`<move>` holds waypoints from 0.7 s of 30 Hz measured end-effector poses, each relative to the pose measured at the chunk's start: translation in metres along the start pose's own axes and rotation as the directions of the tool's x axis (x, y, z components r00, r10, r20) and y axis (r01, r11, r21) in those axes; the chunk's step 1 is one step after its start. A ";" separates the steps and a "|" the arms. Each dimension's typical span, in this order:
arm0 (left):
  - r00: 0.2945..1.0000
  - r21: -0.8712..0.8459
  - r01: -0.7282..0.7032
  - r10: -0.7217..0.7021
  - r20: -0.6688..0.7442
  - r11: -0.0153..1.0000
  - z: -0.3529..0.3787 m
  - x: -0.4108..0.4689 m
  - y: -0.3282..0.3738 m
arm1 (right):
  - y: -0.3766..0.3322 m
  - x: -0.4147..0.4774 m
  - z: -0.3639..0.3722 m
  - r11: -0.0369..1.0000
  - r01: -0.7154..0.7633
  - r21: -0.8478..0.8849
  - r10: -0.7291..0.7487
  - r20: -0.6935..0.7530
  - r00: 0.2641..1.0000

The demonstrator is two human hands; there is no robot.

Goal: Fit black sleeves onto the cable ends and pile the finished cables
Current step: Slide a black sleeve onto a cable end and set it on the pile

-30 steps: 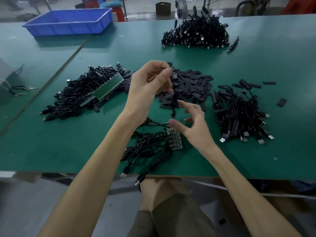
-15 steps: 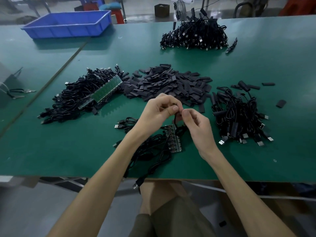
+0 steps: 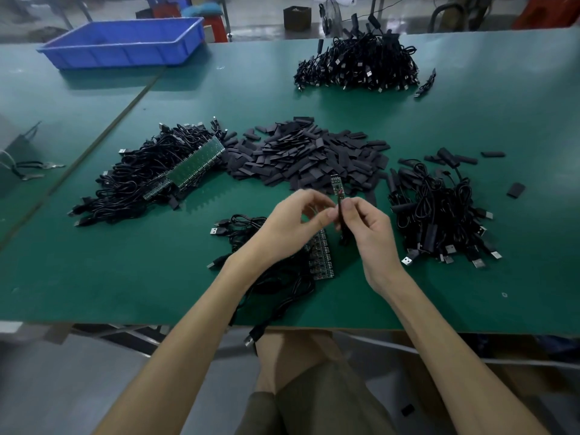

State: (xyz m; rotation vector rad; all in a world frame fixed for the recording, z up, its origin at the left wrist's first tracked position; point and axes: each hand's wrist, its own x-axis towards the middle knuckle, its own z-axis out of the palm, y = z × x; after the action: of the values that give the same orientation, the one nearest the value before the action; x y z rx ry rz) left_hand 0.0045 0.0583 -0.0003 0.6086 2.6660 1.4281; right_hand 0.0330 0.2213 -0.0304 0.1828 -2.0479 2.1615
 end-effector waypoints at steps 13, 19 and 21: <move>0.970 0.701 -0.034 -0.144 0.194 0.712 -0.032 -0.014 -0.013 | 0.001 0.001 -0.002 0.996 -0.059 0.068 0.062 -0.035 0.997; 0.930 0.869 0.190 -0.368 -0.010 0.457 -0.061 -0.019 -0.021 | 0.000 -0.001 -0.003 0.997 -0.051 0.051 0.050 0.006 0.999; 0.926 0.886 0.222 -0.374 -0.059 0.408 -0.059 -0.017 -0.019 | 0.000 -0.002 -0.002 0.998 -0.048 0.051 0.047 0.021 0.999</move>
State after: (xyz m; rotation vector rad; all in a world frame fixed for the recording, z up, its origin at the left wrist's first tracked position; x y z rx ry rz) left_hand 0.0003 -0.0039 0.0162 0.1798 2.9899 -0.2313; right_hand 0.0348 0.2235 -0.0307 0.1647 -2.0281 2.2511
